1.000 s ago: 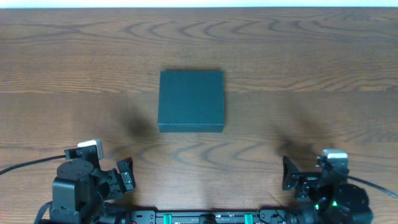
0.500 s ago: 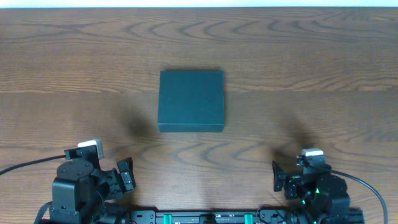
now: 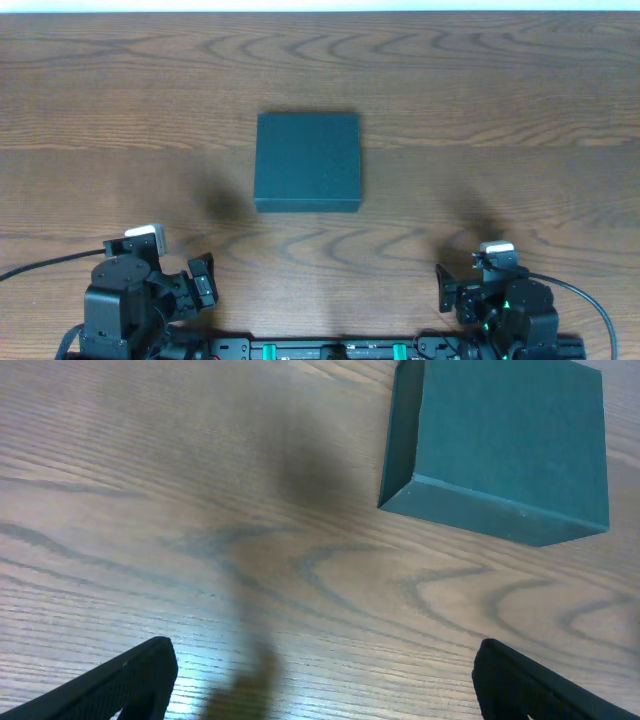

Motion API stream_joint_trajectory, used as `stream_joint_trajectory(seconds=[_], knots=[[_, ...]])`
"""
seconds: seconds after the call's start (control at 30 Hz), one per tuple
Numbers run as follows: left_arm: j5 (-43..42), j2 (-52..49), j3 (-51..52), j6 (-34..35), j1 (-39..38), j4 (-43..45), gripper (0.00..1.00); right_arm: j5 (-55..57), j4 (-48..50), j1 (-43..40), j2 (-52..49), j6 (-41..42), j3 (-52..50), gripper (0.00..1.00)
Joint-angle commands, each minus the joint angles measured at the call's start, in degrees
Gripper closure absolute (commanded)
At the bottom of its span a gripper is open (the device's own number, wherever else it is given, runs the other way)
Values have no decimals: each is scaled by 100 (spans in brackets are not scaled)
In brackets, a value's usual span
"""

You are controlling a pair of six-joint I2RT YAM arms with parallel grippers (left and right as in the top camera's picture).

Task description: Pack container

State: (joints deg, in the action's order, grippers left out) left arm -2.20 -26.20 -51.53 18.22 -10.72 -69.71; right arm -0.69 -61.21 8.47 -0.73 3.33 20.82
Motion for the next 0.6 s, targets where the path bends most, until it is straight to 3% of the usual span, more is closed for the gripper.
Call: stream_joint_trajectory(seconds=[0.0, 0.4, 0.57], knots=[[26, 13, 26, 46, -17, -15, 5, -87, -28, -52, 39, -85, -33, 1], [26, 13, 26, 46, -17, -15, 4, -87, -31, -52, 39, -85, -33, 1], [581, 52, 66, -334, -17, 70, 5, -87, -31, -52, 39, -85, -33, 1]])
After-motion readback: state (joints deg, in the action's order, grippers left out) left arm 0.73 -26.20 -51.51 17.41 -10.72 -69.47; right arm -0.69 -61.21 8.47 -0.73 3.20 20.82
